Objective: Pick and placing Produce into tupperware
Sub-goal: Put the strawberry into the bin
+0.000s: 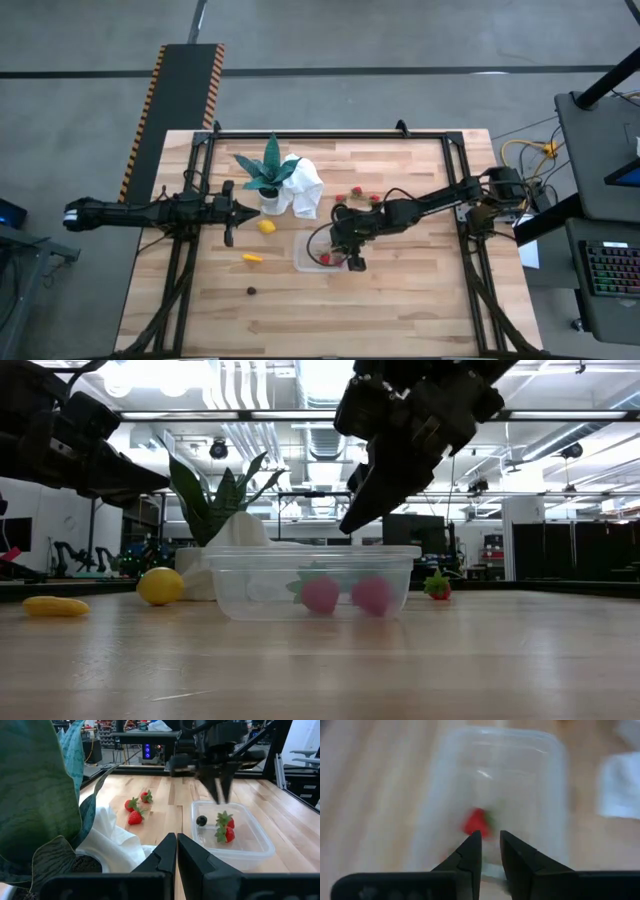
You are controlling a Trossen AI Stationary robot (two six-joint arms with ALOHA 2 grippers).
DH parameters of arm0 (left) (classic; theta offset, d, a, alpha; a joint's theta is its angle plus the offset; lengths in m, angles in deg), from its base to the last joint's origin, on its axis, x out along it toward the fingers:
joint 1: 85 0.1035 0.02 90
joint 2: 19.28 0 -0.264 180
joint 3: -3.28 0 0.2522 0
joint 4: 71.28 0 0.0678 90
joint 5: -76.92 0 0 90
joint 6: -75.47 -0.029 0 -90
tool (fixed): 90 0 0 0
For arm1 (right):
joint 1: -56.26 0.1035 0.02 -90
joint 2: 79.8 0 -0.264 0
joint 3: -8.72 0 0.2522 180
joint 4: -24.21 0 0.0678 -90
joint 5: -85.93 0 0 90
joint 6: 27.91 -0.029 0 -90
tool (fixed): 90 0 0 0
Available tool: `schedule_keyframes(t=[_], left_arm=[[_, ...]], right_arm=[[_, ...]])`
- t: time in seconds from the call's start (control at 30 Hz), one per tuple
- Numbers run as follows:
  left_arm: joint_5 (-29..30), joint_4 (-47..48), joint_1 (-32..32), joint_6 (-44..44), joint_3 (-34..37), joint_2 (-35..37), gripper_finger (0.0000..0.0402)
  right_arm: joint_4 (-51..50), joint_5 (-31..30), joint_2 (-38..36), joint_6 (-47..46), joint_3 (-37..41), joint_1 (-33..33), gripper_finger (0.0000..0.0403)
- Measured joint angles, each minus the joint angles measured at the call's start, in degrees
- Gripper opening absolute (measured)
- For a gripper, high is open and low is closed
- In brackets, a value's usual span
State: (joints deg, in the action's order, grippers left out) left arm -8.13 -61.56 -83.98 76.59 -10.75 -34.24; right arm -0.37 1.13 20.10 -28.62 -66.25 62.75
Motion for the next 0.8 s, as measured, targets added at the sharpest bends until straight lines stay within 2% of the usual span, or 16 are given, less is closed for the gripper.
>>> schedule_keyframes(t=[0.17,0.27,0.53,0.67,0.8], left_arm=[[0.0,0.0,0.0,0.0,0.0,0.0,0.0],[0.0,0.0,0.0,0.0,0.0,0.0,0.0],[0.0,0.2,0.0,0.1,0.0,-0.2,0.0],[0.0,0.1,0.0,0.1,0.0,-0.2,0.0],[0.0,0.0,0.0,0.1,0.0,-0.2,0.0]], right_arm=[[-12.8,-15.5,0.0,5.1,-4.1,-1.2,0.0059],[-18.6,-20.3,-0.3,6.5,-6.4,-2.2,0.0061],[-27.9,-20.8,-3.9,8.9,-4.5,-7.2,0.0057],[-27.4,-17.6,-6.9,15.9,0.0,-9.3,0.0059],[-21.4,-15.3,-10.2,19.6,5.1,-10.1,0.0066]])
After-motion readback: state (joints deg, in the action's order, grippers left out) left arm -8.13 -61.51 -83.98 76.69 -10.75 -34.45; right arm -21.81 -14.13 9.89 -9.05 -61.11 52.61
